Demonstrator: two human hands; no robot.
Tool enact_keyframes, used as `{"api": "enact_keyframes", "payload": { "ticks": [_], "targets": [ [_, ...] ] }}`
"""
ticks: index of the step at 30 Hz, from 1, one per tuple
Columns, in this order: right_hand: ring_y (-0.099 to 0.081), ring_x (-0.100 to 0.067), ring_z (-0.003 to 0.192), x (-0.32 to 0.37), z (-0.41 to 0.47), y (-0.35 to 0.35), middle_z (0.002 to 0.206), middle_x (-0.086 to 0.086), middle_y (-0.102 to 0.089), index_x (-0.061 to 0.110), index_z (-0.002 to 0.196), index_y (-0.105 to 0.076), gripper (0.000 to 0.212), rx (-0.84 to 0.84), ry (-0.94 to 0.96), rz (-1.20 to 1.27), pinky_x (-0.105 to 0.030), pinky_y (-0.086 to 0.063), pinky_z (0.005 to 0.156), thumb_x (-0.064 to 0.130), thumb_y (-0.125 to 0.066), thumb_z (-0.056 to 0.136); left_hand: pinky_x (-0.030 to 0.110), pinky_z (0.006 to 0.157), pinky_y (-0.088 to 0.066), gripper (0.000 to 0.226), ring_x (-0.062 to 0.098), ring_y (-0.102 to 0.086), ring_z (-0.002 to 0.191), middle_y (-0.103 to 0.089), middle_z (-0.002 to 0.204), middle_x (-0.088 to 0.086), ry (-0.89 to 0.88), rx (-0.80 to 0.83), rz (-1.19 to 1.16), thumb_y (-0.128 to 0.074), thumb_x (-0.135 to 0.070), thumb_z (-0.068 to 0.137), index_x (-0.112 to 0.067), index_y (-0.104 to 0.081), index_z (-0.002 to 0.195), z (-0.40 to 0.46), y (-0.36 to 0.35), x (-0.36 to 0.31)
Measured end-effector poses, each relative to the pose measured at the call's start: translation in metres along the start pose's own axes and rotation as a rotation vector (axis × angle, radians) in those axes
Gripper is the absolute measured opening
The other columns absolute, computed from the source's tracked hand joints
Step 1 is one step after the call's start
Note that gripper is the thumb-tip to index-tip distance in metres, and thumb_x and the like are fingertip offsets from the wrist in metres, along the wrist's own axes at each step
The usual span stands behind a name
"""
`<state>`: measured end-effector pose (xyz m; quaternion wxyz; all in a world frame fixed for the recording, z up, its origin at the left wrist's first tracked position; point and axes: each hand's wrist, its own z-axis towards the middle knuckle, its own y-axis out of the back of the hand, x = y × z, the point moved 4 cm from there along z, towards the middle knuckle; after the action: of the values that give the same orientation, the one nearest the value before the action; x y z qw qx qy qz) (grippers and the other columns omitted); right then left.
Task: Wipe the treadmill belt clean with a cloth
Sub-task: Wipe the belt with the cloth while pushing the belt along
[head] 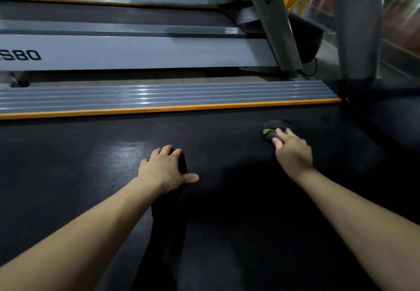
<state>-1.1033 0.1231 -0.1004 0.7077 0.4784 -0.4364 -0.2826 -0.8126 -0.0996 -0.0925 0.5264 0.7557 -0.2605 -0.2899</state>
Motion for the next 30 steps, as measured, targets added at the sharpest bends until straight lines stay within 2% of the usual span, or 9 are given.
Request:
{"api": "enact_keyframes", "payload": {
  "ticks": [5,8,10,16,19,22,25,28,30],
  "targets": [
    [-0.069,-0.035,0.099,0.117,-0.064,-0.039,0.119,-0.012,-0.071,0.022,0.112,-0.075,0.031,-0.152,0.297,0.121,-0.039,-0.057,0.074,0.041,-0.067,0.088,0.051,0.121,-0.022,0.112,0.022,-0.001,0.156,-0.005,0.169,-0.007,0.022,0.028,-0.031,-0.065,-0.081,0.071,-0.030,-0.018,0.159,0.002,-0.012,0.000],
    [-0.056,-0.031,0.131,0.165,-0.095,-0.063,0.143,-0.004,-0.059,0.028,0.129,-0.067,0.034,0.048,0.482,0.186,-0.038,-0.050,0.098,0.032,-0.064,0.095,0.048,0.124,-0.017,0.109,0.022,0.004,0.156,0.001,0.170,-0.005,0.014,0.019,-0.016,-0.060,-0.081,0.076,-0.030,-0.013,0.161,-0.001,-0.016,0.000],
    [-0.052,-0.028,0.135,0.145,-0.083,-0.057,0.147,-0.001,-0.056,0.032,0.132,-0.065,0.037,0.058,0.542,0.178,-0.039,-0.048,0.102,0.031,-0.065,0.095,0.048,0.125,-0.014,0.108,0.023,0.006,0.156,0.004,0.170,-0.004,0.000,0.025,-0.005,-0.056,-0.081,0.079,-0.029,-0.009,0.161,-0.001,-0.017,0.001],
    [-0.055,-0.032,0.129,-0.018,-0.002,0.007,0.150,-0.003,-0.052,0.032,0.140,-0.057,0.043,-0.063,0.039,-0.006,-0.041,-0.044,0.102,0.035,-0.059,0.097,0.053,0.124,-0.015,0.106,0.025,0.004,0.156,0.004,0.169,-0.004,-0.023,0.003,0.007,-0.048,-0.084,0.080,-0.027,-0.009,0.160,0.003,-0.025,0.004],
    [-0.063,-0.040,0.112,0.002,-0.018,0.006,0.130,-0.017,-0.065,0.020,0.147,-0.047,0.056,-0.135,-0.058,-0.010,-0.043,-0.048,0.089,0.032,-0.063,0.095,0.054,0.124,-0.013,0.105,0.027,0.008,0.156,0.008,0.169,-0.003,-0.018,0.032,0.021,-0.047,-0.082,0.082,-0.027,-0.006,0.161,0.003,-0.024,0.002],
    [-0.067,-0.036,0.103,0.083,-0.056,-0.025,0.115,-0.014,-0.072,0.013,0.126,-0.064,0.042,-0.127,0.108,0.150,-0.039,-0.050,0.080,0.026,-0.071,0.087,0.055,0.124,-0.013,0.104,0.027,0.009,0.156,0.009,0.170,-0.002,-0.014,0.042,0.024,-0.048,-0.081,0.083,-0.026,-0.005,0.161,0.003,-0.023,0.001],
    [-0.065,-0.030,0.117,0.151,-0.098,-0.050,0.127,-0.008,-0.069,0.013,0.128,-0.067,0.044,-0.039,0.336,0.280,-0.036,-0.052,0.094,0.019,-0.074,0.084,0.054,0.124,-0.011,0.104,0.027,0.010,0.156,0.011,0.170,-0.002,-0.007,0.054,0.028,-0.048,-0.080,0.084,-0.026,-0.004,0.161,0.002,-0.023,0.000],
    [-0.063,-0.027,0.123,0.138,-0.098,-0.043,0.133,-0.007,-0.066,0.016,0.131,-0.066,0.044,-0.001,0.473,0.275,-0.038,-0.052,0.099,0.021,-0.072,0.087,0.053,0.124,-0.011,0.103,0.026,0.010,0.156,0.011,0.169,-0.004,-0.005,0.046,0.029,-0.047,-0.080,0.084,-0.027,-0.004,0.161,0.001,-0.024,0.000],
    [-0.065,-0.026,0.118,0.093,-0.076,-0.028,0.132,-0.004,-0.067,0.017,0.130,-0.067,0.043,-0.033,0.415,0.174,-0.036,-0.052,0.095,0.024,-0.071,0.088,0.053,0.125,-0.010,0.104,0.026,0.011,0.156,0.011,0.169,-0.004,0.000,0.044,0.027,-0.045,-0.081,0.084,-0.027,-0.003,0.161,0.001,-0.026,0.002]
  ]
}}
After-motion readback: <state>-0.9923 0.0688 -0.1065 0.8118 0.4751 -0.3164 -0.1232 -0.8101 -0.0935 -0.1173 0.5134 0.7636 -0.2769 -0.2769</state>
